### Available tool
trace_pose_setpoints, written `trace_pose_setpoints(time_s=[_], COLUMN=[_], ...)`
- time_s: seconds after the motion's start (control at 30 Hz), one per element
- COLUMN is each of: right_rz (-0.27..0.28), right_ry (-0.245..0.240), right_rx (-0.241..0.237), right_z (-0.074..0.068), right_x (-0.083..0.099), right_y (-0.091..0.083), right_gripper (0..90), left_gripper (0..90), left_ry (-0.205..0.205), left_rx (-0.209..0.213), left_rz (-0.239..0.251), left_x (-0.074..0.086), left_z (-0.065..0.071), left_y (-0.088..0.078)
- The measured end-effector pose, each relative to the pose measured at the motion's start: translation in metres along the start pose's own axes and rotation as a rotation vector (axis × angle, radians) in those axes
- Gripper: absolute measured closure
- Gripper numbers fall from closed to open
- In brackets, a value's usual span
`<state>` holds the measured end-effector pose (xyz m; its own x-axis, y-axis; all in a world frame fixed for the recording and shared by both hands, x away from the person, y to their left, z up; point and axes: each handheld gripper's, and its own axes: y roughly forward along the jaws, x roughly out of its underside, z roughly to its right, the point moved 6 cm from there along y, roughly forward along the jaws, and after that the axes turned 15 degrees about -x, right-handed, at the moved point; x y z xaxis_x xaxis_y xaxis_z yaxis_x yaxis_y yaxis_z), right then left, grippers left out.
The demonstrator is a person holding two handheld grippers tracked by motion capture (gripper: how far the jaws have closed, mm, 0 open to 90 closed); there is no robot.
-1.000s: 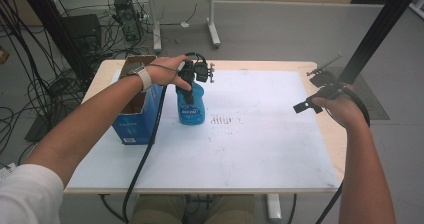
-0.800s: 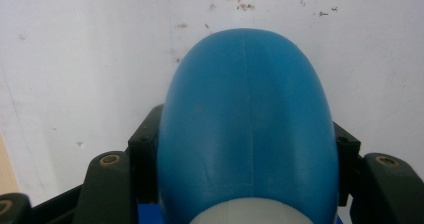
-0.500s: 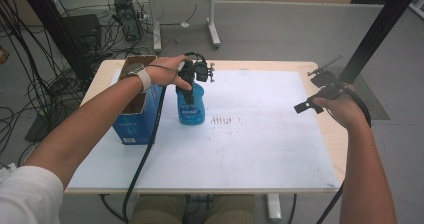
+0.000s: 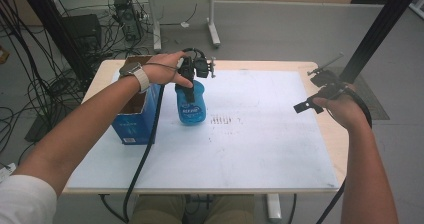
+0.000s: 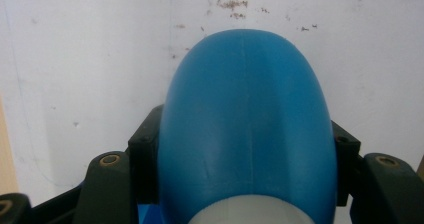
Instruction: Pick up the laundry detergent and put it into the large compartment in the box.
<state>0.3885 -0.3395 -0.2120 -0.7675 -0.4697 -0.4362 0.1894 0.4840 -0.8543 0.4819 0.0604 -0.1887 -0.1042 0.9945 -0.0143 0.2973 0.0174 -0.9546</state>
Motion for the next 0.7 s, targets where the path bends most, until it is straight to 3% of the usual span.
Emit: trace_pose_setpoints(time_s=[0.3, 0.43, 0.7], right_rz=[0.006, 0.009, 0.014], right_ry=[-0.015, -0.019, -0.024], right_rx=[-0.002, -0.002, 0.001], right_z=[-0.005, -0.008, -0.01], right_x=[-0.001, 0.0, 0.003], right_y=[-0.003, -0.004, -0.007], right_gripper=[10.1, 10.1, 10.5], left_gripper=[38.2, 38.2, 38.2], left_ry=[-0.044, -0.101, -0.161], left_rx=[0.009, 0.003, 0.01], left_rz=[-0.018, -0.05, -0.064], left_x=[0.0, 0.0, -0.001], left_z=[0.003, 0.006, 0.008], left_y=[-0.013, -0.02, -0.031])
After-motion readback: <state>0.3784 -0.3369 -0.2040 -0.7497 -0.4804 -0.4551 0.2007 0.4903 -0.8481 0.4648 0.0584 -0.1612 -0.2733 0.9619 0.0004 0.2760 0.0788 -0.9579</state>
